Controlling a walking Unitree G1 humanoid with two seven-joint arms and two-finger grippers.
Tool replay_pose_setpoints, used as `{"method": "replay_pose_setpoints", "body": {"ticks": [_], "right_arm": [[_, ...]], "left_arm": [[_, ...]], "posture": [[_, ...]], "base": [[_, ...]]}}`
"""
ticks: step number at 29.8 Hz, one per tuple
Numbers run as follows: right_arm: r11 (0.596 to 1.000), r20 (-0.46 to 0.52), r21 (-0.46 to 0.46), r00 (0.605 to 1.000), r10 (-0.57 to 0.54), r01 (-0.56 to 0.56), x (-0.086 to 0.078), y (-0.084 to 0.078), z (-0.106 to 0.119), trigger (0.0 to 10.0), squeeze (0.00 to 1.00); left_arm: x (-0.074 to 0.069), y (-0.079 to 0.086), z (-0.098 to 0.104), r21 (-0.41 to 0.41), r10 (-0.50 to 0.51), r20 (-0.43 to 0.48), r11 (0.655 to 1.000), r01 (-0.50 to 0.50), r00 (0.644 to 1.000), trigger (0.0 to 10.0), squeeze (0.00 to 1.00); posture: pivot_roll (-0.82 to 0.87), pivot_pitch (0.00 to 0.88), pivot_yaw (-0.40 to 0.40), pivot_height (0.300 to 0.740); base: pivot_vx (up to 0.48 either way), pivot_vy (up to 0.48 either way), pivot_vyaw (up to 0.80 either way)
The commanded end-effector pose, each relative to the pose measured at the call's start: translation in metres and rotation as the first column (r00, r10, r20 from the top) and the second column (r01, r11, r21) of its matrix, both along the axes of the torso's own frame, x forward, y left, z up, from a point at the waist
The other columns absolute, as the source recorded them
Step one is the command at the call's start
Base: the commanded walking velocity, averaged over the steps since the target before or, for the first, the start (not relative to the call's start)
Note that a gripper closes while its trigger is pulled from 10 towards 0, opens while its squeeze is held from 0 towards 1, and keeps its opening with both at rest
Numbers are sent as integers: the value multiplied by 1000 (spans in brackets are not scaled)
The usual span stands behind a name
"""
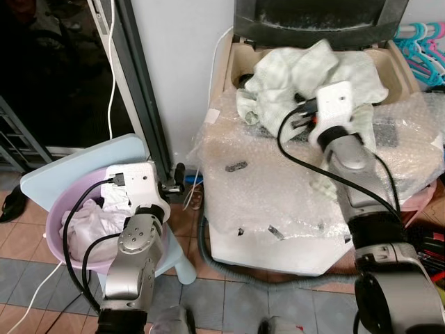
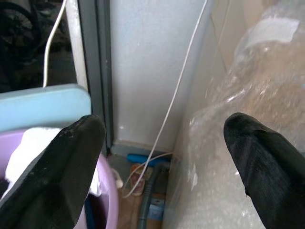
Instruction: Clothes washing
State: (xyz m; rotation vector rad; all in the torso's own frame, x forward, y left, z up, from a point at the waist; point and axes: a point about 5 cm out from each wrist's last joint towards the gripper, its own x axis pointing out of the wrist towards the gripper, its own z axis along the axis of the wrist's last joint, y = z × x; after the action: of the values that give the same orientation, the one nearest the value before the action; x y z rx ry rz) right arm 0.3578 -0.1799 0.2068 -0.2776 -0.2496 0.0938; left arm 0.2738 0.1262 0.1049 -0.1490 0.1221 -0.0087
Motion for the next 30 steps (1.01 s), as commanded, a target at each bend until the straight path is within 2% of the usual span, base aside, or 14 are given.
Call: {"method": "replay_pose_setpoints", "body": {"ticks": [1,2,3,4,5,6,7,8,11,14,19,21,23,30], "right_arm": [[1000,42,-13,999,-18,19,-5,-3,8,10000,1000],[1000,48,-19,999,-23,24,-11,-5,8,10000,988],[1000,44,-11,999,-24,24,-14,-6,6,10000,859],[1000,41,-5,999,-26,26,-17,-7,5,10000,859],[1000,26,0,1000,0,0,-25,-8,-1,10000,525],[1000,26,0,1000,0,0,-25,-8,-1,10000,525],[1000,-7,0,1000,25,-25,-34,-7,-9,10000,27],[999,-39,-2,998,44,-44,-44,-7,-19,10000,0],[997,-83,-5,993,80,-81,-56,-4,-30,10000,0],[981,-142,15,971,191,-191,-74,9,-45,10000,0],[953,-229,9,927,297,-303,-80,26,-60,10000,0],[953,-261,-14,921,289,-303,-67,32,-61,10000,0],[961,-270,-35,928,256,-275,-54,31,-58,10000,0],[992,-224,11,967,124,-125,-11,14,-29,10000,0]], "left_arm": [[0,-5,2,-13,0,-2,1000,0,1000,10000,0],[0,-4,1,-13,4,-3,1000,-4,1000,10000,0],[0,-4,1,-13,7,-4,1000,-7,1000,10000,0],[0,-4,1,-14,8,-5,1000,-8,1000,10000,0],[-2,-3,0,-14,13,-8,1000,-13,1000,10000,0],[-2,-3,0,-14,13,-8,1000,-13,1000,10000,0],[-3,-3,-1,-14,17,-12,1000,-17,1000,10000,0],[-4,-3,-2,-15,18,-14,1000,-19,1000,10000,0],[-5,-3,-3,-15,19,-16,1000,-19,1000,10000,0],[-5,-4,-4,-12,22,-18,1000,-22,1000,10000,0],[-4,-7,-4,-8,12,-21,1000,-13,1000,10000,0],[-4,-8,-2,13,-3,-13,1000,3,1000,10000,0],[-4,-7,-2,19,-2,-13,1000,2,1000,10000,0],[-3,-6,-3,29,8,-14,1000,-7,1000,10000,0]], "posture": [[-11,28,35,740],[-12,30,34,740],[-13,30,33,740],[-13,30,33,740],[-14,29,30,740],[-14,29,30,740],[-15,28,28,740],[-18,26,26,740],[-20,23,25,740],[-24,24,26,740],[-25,26,29,740],[-16,30,35,740],[-14,28,36,740],[-10,21,35,740]], "base": [[0,0,0],[0,0,0],[0,0,0],[0,0,0],[0,0,0],[0,0,0],[0,0,0],[0,0,0],[0,0,0],[0,0,0],[0,0,0],[0,0,0],[0,0,0],[0,0,0]]}}
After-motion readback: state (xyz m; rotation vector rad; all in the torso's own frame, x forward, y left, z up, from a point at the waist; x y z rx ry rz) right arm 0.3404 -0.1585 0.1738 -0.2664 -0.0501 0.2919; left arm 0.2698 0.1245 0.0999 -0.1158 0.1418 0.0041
